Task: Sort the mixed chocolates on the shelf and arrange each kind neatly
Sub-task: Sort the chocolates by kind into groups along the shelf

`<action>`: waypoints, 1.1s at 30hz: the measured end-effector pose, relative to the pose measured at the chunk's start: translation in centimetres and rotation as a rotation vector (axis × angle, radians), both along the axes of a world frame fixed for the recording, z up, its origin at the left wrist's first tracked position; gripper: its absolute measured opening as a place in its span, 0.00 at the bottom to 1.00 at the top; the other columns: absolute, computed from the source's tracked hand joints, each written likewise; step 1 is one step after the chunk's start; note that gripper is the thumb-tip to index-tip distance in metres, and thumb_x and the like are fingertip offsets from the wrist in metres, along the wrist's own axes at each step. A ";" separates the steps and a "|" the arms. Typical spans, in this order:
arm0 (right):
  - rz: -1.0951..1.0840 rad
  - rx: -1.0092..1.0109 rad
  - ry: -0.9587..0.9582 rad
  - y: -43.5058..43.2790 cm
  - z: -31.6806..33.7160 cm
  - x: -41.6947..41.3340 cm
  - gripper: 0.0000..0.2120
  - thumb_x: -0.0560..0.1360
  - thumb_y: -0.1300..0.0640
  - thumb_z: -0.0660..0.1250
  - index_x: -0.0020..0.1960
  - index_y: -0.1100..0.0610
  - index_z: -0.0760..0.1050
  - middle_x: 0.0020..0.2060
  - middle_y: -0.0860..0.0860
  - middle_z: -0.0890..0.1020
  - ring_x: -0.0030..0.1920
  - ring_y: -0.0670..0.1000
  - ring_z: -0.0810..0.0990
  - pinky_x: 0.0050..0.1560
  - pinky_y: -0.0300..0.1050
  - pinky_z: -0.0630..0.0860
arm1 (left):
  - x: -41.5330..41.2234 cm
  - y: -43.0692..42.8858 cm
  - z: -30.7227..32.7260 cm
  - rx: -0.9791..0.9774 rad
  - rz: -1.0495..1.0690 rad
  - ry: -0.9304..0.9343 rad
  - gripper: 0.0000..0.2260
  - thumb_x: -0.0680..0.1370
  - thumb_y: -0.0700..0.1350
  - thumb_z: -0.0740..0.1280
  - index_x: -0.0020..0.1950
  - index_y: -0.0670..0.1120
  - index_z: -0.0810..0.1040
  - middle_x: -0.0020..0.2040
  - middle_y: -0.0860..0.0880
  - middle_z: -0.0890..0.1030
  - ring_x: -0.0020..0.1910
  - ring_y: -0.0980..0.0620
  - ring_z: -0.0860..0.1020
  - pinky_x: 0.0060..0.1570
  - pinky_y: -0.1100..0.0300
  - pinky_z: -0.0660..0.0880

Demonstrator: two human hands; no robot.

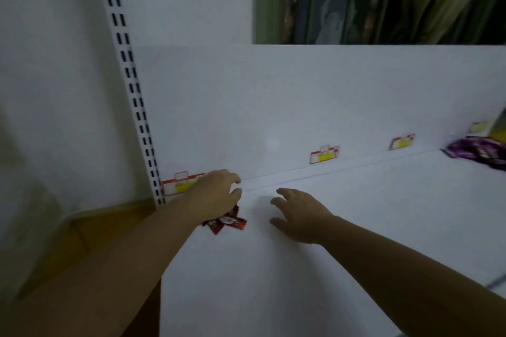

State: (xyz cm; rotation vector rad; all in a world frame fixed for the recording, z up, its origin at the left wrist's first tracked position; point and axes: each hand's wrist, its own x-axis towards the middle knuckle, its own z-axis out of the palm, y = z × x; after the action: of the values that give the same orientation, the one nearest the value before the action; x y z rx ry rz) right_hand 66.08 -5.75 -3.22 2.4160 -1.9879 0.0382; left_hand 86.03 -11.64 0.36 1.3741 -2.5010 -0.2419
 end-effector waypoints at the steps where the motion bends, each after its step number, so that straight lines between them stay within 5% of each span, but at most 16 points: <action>1: -0.010 -0.010 0.031 0.8 0.1 -0.9 0.27 0.79 0.42 0.54 0.74 0.53 0.59 0.75 0.55 0.56 0.74 0.55 0.55 0.73 0.50 0.53 | -1.2 -0.1 0.2 0.016 -0.038 -0.034 0.19 0.80 0.52 0.56 0.69 0.48 0.67 0.69 0.49 0.69 0.66 0.50 0.67 0.65 0.55 0.65; 9: 0.000 -0.077 0.272 7.3 1.2 -10.1 0.27 0.78 0.41 0.55 0.73 0.54 0.60 0.75 0.57 0.56 0.76 0.56 0.50 0.74 0.58 0.43 | -12.9 2.2 1.3 -0.023 -0.158 -0.222 0.25 0.79 0.60 0.52 0.74 0.54 0.57 0.76 0.51 0.55 0.75 0.50 0.52 0.73 0.48 0.50; 24: -0.222 -0.050 0.134 23.3 2.7 -36.0 0.29 0.78 0.40 0.55 0.75 0.52 0.56 0.76 0.55 0.55 0.76 0.54 0.49 0.74 0.57 0.44 | -40.0 14.2 3.5 -0.095 -0.310 -0.143 0.22 0.80 0.58 0.51 0.72 0.52 0.62 0.75 0.50 0.60 0.74 0.50 0.56 0.72 0.51 0.54; 33: -0.318 -0.087 0.046 24.3 0.9 -47.8 0.27 0.78 0.40 0.55 0.74 0.48 0.57 0.75 0.53 0.57 0.75 0.54 0.51 0.74 0.56 0.47 | -51.5 15.0 1.8 -0.086 -0.320 -0.235 0.23 0.80 0.58 0.51 0.73 0.52 0.60 0.75 0.49 0.58 0.74 0.49 0.54 0.72 0.49 0.54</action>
State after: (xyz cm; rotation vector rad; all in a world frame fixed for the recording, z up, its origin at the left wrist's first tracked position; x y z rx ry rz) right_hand 18.32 18.58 -2.29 2.0050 -2.2689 0.0632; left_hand 34.57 3.38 2.17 1.0153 -2.8845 -0.0347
